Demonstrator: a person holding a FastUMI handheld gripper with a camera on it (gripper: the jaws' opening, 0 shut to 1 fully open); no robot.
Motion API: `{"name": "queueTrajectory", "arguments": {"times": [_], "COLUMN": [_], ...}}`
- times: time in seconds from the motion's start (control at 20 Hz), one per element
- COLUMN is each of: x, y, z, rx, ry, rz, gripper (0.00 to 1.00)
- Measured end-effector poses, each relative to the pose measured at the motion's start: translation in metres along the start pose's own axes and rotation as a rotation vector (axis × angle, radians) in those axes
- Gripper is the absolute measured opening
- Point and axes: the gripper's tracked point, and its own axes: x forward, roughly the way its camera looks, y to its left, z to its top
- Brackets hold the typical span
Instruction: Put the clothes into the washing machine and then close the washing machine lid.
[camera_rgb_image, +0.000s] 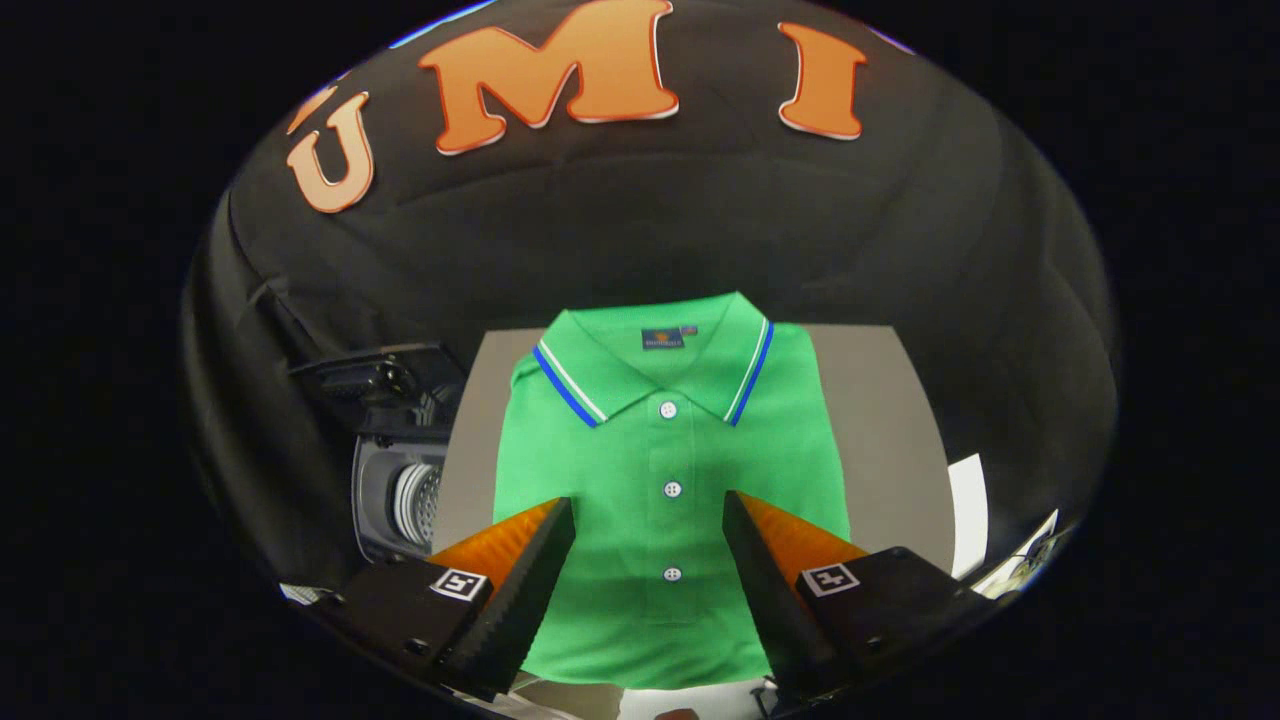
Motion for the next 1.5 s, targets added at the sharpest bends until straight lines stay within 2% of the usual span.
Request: {"name": "queueTrajectory", "arguments": {"times": [0.25,0.45,0.7,0.85,0.95,1.0,1.15,1.35,1.5], "x": [0.018,0.016,0.014,0.018,0.016,0.014,0.013,0.007,0.003], "y": [-0.003,-0.001,-0.012,-0.012,-0.012,-0.013,-0.012,-0.021,-0.032], "z": [-0.012,-0.010,-0.011,-0.009,-0.010,-0.008,-0.006,0.001,0.015], "rx": [-0.012,-0.031,-0.048,0.014,0.018,0.014,-0.008,0.065,0.115], "ry": [0.169,0.215,0.223,0.207,0.173,0.153,0.032,-0.337,-0.596], "rz": [-0.026,-0.023,-0.009,0.016,0.005,0.011,0.051,0.103,0.076], "gripper": [0.99,1.00,0.72,0.23,0.08,0.08,0.09,0.08,0.08]}}
